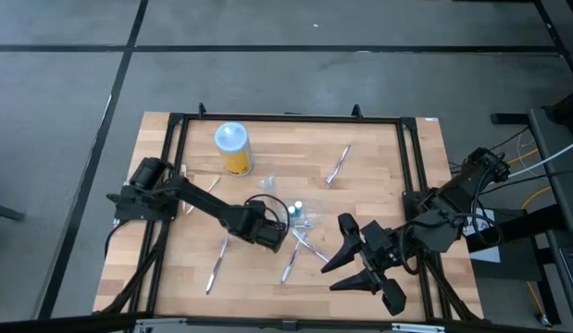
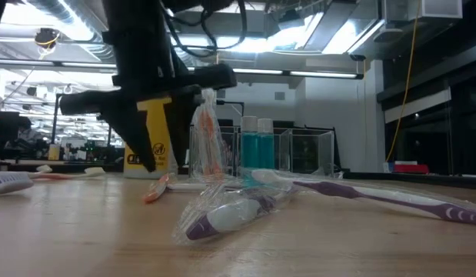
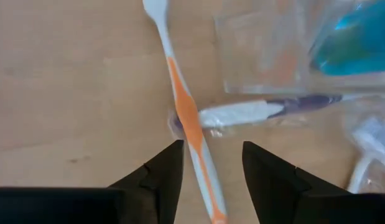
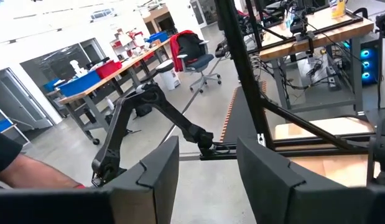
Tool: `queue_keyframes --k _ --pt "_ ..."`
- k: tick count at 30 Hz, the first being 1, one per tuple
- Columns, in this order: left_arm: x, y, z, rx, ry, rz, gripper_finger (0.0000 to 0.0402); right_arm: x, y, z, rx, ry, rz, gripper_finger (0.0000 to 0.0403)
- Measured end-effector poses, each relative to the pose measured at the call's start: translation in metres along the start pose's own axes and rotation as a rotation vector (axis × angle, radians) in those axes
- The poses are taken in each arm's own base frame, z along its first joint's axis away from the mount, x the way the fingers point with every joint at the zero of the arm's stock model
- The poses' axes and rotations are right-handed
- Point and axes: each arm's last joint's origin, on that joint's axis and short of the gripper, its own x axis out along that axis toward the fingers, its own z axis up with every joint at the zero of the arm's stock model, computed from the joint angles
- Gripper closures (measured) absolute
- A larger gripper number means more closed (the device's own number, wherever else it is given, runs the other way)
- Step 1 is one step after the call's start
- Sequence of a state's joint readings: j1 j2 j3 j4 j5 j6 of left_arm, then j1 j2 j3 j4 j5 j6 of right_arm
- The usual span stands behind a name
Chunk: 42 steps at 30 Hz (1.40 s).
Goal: Pick & Place toothbrushing station
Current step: Put the white and orange toothbrush into the left compartment of the transparent organizer
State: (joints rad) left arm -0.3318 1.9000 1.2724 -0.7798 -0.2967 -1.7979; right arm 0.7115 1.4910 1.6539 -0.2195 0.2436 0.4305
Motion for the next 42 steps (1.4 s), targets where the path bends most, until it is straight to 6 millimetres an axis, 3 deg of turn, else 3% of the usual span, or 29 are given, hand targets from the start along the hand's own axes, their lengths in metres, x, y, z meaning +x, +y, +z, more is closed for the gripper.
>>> queue_keyframes --k 15,22,28,35,42 --pt "0.029 0.0 -0.014 0.007 0.107 0.079 0.0257 -0.001 0.003 -0.001 0.009 -0.005 0.01 0.0239" --pt "0.027 0.006 -0.032 -0.013 0.106 0.092 0.0301 -0.002 0.008 -0.002 0.009 -0.007 0.01 0.0239" --pt "0.02 0.012 -0.057 -0.028 0.148 0.074 0.0363 -0.003 0.011 -0.004 0.008 -0.015 -0.007 0.0239" --pt "0.0 0.018 -0.09 -0.041 0.199 0.043 0.0368 -0.004 0.012 -0.004 0.01 -0.021 -0.001 0.0239" --pt "-0.038 0.019 -0.118 -0.009 0.171 -0.005 0.0398 -0.004 0.013 -0.003 0.009 -0.029 0.003 0.0239"
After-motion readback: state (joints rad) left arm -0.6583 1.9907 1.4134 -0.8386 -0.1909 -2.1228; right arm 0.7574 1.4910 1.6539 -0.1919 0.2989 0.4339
